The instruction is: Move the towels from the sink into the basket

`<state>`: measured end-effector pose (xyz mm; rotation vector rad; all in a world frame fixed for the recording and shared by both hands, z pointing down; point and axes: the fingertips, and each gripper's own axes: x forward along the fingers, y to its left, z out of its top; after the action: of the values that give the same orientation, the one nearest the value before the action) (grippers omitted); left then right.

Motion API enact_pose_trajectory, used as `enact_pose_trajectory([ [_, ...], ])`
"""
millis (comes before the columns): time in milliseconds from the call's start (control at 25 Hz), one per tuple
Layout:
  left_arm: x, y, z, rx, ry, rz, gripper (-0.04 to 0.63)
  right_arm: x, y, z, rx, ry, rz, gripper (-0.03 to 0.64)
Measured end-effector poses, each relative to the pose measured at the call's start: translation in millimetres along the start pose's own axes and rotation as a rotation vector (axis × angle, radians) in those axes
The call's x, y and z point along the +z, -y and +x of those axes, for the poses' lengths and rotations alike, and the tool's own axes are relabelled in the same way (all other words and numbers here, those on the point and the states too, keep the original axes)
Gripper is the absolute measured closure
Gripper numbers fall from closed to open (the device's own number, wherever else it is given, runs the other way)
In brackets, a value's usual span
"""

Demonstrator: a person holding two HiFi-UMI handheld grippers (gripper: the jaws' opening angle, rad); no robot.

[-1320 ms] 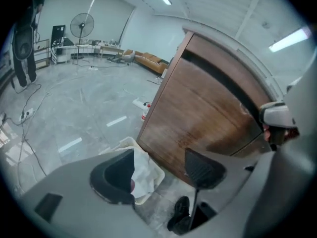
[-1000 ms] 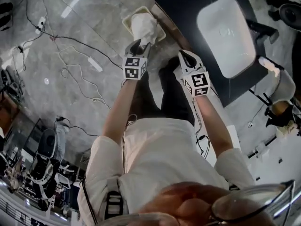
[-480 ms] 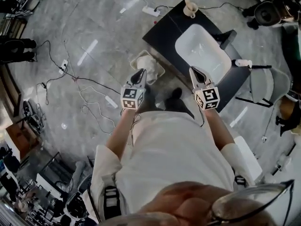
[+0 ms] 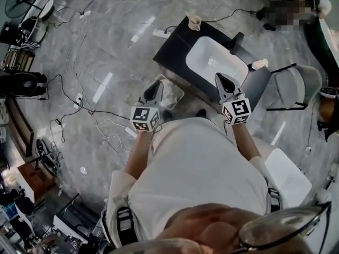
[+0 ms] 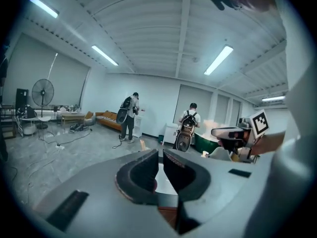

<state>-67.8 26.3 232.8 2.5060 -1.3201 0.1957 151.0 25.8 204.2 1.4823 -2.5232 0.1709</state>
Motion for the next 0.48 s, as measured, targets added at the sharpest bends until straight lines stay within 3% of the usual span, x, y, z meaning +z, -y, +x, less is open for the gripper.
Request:
enact_pose_trajectory([
  [480,5,12,10,-0.022,0.004,0.014,0.565,-7,19,-21,-0.049,0.032,0.001,0.62],
])
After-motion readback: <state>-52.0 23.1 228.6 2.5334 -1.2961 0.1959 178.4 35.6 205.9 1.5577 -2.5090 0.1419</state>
